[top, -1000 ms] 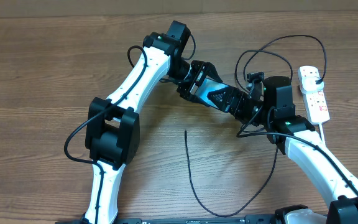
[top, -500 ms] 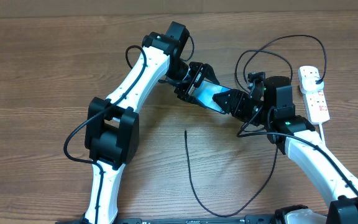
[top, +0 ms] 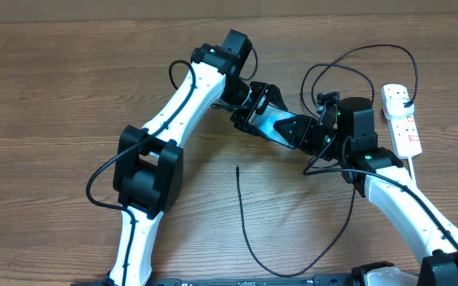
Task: Plug charger to phone and switch on socket
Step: 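Close the right gripper on the phone's edge beside the left gripper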
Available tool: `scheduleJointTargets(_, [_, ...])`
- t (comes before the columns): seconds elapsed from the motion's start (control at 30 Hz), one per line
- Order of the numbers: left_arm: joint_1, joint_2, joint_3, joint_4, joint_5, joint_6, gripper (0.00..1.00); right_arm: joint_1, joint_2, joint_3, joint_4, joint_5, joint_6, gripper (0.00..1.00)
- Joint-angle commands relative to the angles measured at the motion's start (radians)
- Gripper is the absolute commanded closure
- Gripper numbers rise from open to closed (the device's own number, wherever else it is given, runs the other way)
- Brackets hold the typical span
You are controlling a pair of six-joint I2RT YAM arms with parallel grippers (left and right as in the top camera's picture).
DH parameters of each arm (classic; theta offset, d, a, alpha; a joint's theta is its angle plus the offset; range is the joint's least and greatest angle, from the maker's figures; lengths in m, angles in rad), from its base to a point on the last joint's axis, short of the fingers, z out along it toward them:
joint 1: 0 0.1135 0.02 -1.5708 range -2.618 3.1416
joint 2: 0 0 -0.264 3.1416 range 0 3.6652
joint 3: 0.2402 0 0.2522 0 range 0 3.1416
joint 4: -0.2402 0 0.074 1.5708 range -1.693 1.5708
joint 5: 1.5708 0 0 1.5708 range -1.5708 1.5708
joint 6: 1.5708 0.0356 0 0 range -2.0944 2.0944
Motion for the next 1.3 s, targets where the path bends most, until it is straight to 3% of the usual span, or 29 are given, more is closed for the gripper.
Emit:
scheduleJointTargets(0.0, [-0.003, -0.003, 0.023, 0.000, 0.017, -0.021, 0.96, 0.001, 0.005, 0.025, 0.002, 0.007, -0.001, 0.62])
scheduleJointTargets(0.3, [-0.003, -0.003, 0.023, 0.000, 0.014, -0.021, 0.96, 0.001, 0.005, 0.025, -0.003, 0.030, 0.003, 0.79])
scheduleJointTargets(1.07, [-0.003, -0.003, 0.023, 0.000, -0.008, -0.021, 0.96, 0.001, 0.005, 0.025, -0.005, 0.037, 0.003, 0.96])
scheduleJointTargets(1.2, [-0.003, -0.003, 0.023, 0.000, -0.015, -0.021, 0.74, 0.001, 0.005, 0.025, -0.002, 0.037, 0.003, 0.96])
scheduleJointTargets(1.27, [-0.003, -0.003, 0.023, 0.000, -0.015, -0.021, 0.50, 0.001, 0.005, 0.025, -0.002, 0.037, 0.003, 0.96])
